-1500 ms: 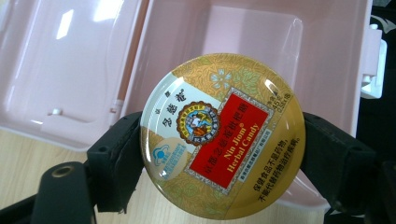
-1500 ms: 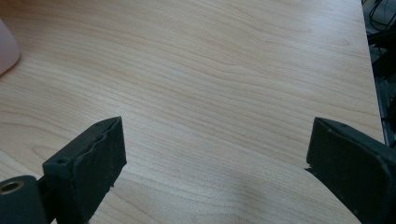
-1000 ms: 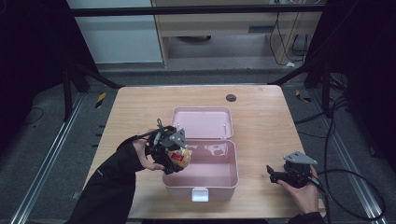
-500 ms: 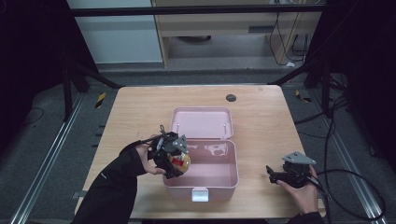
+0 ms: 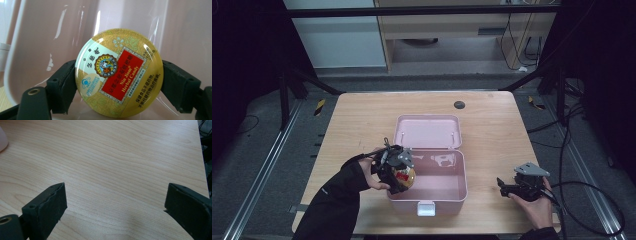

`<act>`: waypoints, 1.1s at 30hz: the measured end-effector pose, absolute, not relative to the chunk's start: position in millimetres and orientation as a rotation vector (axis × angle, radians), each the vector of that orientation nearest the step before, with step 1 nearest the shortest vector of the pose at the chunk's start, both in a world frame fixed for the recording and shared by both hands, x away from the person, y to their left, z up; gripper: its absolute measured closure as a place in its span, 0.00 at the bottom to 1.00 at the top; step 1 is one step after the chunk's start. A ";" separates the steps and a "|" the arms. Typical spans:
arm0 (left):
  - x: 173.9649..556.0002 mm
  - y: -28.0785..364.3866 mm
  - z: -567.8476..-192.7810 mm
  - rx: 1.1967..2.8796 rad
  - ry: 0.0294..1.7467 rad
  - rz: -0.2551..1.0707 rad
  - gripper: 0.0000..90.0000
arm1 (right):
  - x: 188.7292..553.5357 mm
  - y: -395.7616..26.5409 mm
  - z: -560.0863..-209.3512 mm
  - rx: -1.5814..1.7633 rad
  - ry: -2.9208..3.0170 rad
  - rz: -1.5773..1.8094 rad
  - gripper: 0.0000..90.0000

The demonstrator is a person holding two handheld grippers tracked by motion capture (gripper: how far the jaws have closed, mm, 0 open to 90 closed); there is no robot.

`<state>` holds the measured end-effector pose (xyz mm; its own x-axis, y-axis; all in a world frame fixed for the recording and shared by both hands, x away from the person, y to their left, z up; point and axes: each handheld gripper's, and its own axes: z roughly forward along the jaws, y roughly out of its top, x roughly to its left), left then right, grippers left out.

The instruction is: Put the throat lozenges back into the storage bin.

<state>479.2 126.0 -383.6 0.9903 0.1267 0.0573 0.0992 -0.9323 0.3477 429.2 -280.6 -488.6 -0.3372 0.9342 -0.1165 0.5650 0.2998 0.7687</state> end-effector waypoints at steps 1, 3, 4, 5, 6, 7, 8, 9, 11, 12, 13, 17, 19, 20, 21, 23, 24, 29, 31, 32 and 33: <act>479.2 125.9 -384.2 2.784 0.166 0.113 0.22 | 429.3 -280.5 -488.6 1.329 2.010 0.853 0.05; 479.4 125.2 -385.6 2.792 0.164 0.114 0.22 | 429.3 -280.7 -488.6 1.327 2.010 0.852 0.05; 479.6 124.8 -386.3 2.796 0.163 0.116 0.22 | 429.3 -280.6 -488.6 1.329 2.010 0.853 0.05; 479.7 124.4 -387.5 2.799 0.163 0.115 0.22 | 429.3 -280.7 -488.6 1.329 2.009 0.853 0.05; 479.8 124.2 -388.5 2.801 0.164 0.114 0.22 | 429.3 -280.6 -488.6 1.329 2.010 0.852 0.05; 479.9 124.1 -389.5 2.802 0.163 0.114 0.22 | 429.2 -280.6 -488.7 1.329 2.011 0.852 0.05; 479.8 124.2 -390.1 2.801 0.163 0.117 0.22 | 429.3 -280.5 -488.7 1.328 2.012 0.851 0.05; 479.8 124.4 -390.1 2.799 0.165 0.119 0.22 | 429.4 -280.6 -488.9 1.325 2.012 0.850 0.05; 480.1 125.2 -390.0 2.793 0.170 0.114 0.22 | 429.5 -280.6 -488.9 1.325 2.012 0.850 0.05; 480.0 125.2 -390.1 2.794 0.170 0.114 0.22 | 429.5 -280.6 -488.9 1.326 2.013 0.850 0.05; 479.9 124.9 -390.3 2.797 0.169 0.114 0.22 | 429.5 -280.7 -488.8 1.325 2.014 0.847 0.05; 480.0 125.2 -390.5 2.797 0.173 0.111 0.21 | 429.5 -280.6 -488.9 1.323 2.016 0.846 0.04; 480.0 125.5 -390.8 2.800 0.173 0.110 0.21 | 429.5 -280.8 -488.8 1.325 2.016 0.847 0.04; 480.2 125.6 -391.1 2.805 0.173 0.110 0.21 | 429.5 -280.8 -488.8 1.325 2.016 0.847 0.04; 480.2 125.7 -391.5 2.809 0.175 0.111 0.21 | 429.4 -280.7 -488.8 1.324 2.016 0.848 0.04; 480.6 126.4 -393.2 2.820 0.180 0.115 0.21 | 429.6 -280.7 -489.0 1.322 2.017 0.849 0.04; 480.3 126.7 -393.7 2.815 0.174 0.119 0.21 | 429.6 -280.7 -489.0 1.322 2.017 0.849 0.04; 480.4 127.3 -393.5 2.808 0.176 0.116 0.21 | 429.6 -280.8 -488.9 1.321 2.016 0.849 0.04; 480.1 127.7 -392.8 2.804 0.179 0.116 0.21 | 429.4 -280.7 -488.7 1.324 2.015 0.850 0.04; 480.0 128.4 -391.7 2.798 0.181 0.117 0.21 | 429.3 -280.7 -488.6 1.326 2.015 0.852 0.04; 479.3 129.0 -390.7 2.788 0.189 0.121 0.21 | 429.3 -280.8 -488.5 1.325 2.014 0.853 0.04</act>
